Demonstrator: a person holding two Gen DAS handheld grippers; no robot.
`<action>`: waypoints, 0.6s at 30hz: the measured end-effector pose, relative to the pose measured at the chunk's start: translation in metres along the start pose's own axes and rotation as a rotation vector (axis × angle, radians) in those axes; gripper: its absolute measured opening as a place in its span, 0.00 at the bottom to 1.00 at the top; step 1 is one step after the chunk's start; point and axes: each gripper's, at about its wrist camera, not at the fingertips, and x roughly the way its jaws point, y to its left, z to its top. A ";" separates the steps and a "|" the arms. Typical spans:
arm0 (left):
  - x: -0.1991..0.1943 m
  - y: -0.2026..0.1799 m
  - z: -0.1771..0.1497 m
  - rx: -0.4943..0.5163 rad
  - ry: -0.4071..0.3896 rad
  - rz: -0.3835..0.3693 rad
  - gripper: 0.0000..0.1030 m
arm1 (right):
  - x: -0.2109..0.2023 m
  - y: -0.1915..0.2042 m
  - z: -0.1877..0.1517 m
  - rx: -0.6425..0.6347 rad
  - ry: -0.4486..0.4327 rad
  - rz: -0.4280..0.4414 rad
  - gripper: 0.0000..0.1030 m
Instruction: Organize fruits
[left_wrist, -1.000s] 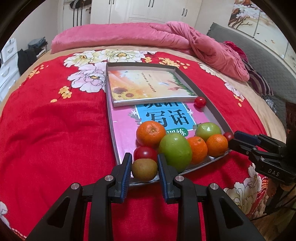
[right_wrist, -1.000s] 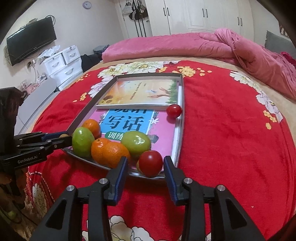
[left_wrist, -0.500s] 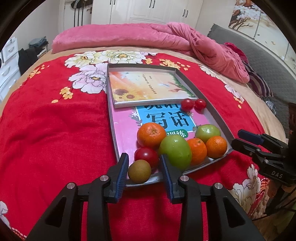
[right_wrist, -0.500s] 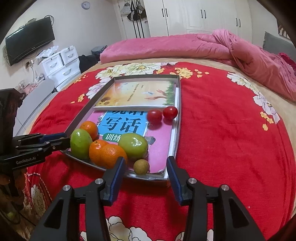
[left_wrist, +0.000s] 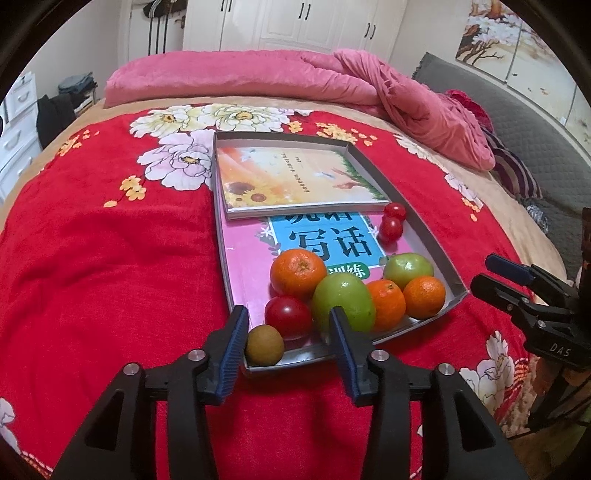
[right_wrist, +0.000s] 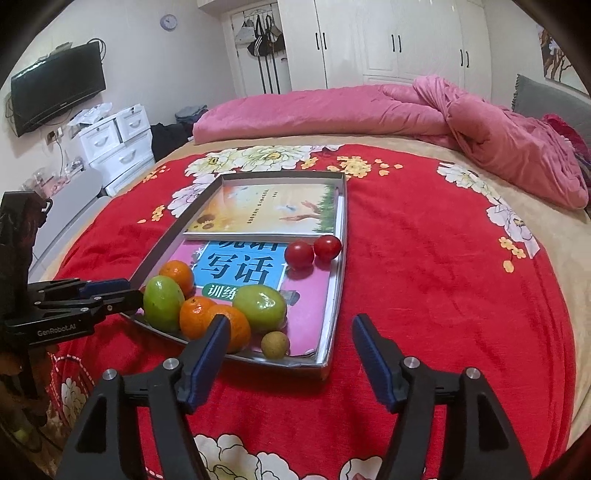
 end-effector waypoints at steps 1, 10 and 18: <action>-0.001 0.000 0.000 0.002 -0.004 0.004 0.51 | 0.000 0.000 0.000 0.000 -0.001 -0.002 0.66; -0.015 0.000 0.001 -0.011 -0.037 -0.009 0.61 | -0.007 0.001 0.001 0.002 -0.019 -0.013 0.74; -0.031 -0.004 -0.002 -0.021 -0.060 -0.002 0.69 | -0.021 0.006 0.002 -0.002 -0.064 -0.021 0.83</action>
